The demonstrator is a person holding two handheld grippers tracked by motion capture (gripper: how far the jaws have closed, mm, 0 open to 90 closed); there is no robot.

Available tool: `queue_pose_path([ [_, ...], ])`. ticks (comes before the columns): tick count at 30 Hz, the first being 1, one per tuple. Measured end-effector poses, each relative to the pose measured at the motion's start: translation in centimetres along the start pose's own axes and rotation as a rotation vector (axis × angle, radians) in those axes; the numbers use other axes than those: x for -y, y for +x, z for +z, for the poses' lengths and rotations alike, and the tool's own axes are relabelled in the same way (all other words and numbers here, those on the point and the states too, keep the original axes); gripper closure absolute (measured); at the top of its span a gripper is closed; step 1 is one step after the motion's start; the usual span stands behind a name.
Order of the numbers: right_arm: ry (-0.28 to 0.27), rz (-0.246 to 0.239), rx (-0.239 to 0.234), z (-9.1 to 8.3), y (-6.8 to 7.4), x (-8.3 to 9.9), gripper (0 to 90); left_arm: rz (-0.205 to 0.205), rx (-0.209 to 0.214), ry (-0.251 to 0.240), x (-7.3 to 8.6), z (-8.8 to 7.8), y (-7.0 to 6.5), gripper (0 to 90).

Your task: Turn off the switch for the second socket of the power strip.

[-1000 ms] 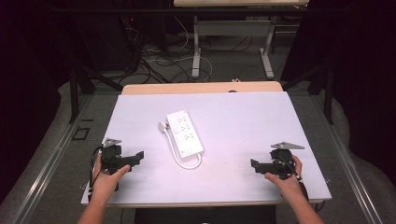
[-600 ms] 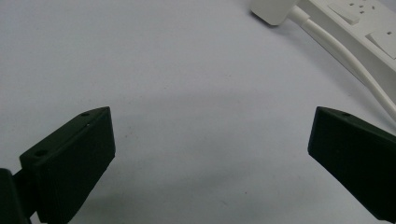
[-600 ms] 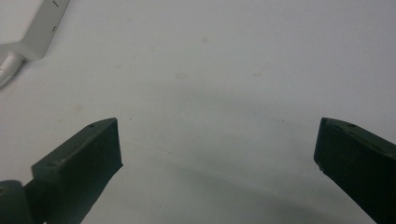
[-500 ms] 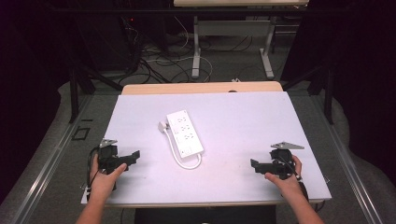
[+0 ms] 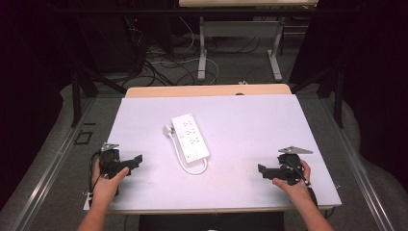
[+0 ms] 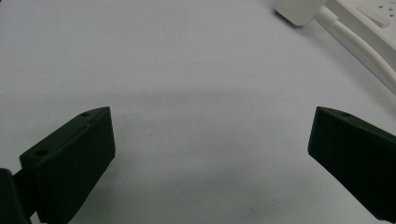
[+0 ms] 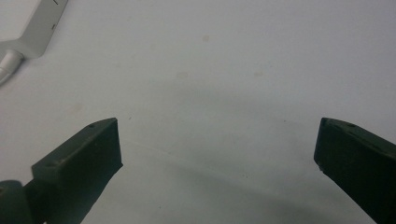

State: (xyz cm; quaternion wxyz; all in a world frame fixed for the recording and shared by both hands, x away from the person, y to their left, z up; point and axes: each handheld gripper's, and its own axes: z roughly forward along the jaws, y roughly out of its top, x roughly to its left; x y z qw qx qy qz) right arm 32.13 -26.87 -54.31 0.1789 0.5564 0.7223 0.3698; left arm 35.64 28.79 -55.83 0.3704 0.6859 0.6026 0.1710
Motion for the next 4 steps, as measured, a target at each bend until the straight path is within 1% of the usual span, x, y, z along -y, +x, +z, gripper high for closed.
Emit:
queue_pose_path([
  [3,0.003,0.012,0.003,0.03,-0.03,0.02,0.1,-0.001,-0.001,-0.001,-0.01,-0.01,-0.02,0.5],
  [4,0.002,0.009,0.007,0.08,-0.16,0.02,0.1,0.001,-0.002,0.000,-0.01,-0.02,-0.01,0.5],
])
